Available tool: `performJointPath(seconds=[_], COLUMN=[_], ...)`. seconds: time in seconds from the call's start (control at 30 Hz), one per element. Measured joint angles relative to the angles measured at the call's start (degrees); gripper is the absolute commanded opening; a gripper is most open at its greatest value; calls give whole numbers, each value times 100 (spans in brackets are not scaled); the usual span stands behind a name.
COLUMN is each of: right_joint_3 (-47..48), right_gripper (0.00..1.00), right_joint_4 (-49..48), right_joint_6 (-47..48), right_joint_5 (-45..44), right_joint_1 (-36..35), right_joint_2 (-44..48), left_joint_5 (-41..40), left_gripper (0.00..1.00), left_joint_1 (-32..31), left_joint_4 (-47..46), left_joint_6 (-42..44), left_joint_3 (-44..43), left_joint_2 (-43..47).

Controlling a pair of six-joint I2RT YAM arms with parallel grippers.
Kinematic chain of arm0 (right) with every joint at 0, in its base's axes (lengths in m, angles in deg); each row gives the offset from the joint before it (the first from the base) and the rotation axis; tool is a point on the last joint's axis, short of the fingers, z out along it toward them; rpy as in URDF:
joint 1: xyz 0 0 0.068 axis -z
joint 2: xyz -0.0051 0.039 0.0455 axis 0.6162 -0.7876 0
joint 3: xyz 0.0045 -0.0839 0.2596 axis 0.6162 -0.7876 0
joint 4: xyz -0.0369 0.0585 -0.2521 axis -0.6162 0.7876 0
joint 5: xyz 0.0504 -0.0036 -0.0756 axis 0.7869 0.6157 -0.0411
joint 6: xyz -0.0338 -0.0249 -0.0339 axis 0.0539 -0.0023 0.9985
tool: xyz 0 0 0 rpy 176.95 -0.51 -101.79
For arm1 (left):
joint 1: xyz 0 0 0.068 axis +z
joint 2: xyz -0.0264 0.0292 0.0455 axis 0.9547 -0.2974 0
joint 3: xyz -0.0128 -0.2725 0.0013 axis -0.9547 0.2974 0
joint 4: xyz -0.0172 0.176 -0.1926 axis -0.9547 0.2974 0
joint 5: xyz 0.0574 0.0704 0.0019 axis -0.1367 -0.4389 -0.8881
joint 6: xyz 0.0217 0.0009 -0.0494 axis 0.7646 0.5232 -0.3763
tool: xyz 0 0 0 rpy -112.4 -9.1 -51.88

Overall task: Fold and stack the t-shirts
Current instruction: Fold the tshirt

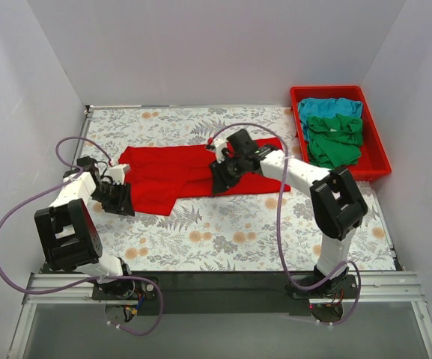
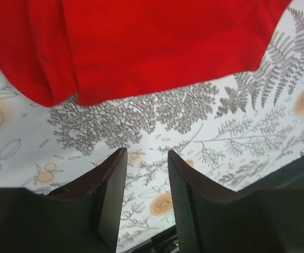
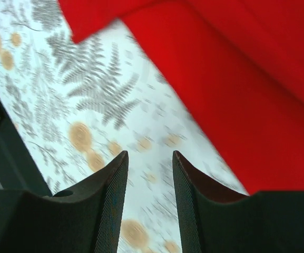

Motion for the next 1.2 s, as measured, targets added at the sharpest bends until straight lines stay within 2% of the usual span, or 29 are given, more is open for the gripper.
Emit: performJointPath(seconds=[0.17, 0.33, 0.67, 1.2], right_joint_3=[-216, -227, 149, 577], right_gripper=[50, 53, 55, 57], right_joint_4=[-997, -1705, -2210, -2754], right_joint_6=[-892, -1515, -2151, -2848], right_joint_5=[-177, -407, -673, -927], right_joint_1=[-944, -1403, -1794, -2199], right_joint_2=[-299, -713, -1473, -1915], left_joint_5=[-173, -378, -271, -92], left_gripper=[36, 37, 38, 22], left_joint_1=[0, 0, 0, 33], left_joint_4=[-586, -1134, -1602, -1893], left_joint_6=[-210, -306, -378, -120], left_joint_3=[42, 70, 96, 334], left_joint_2=[-197, -568, -614, -476])
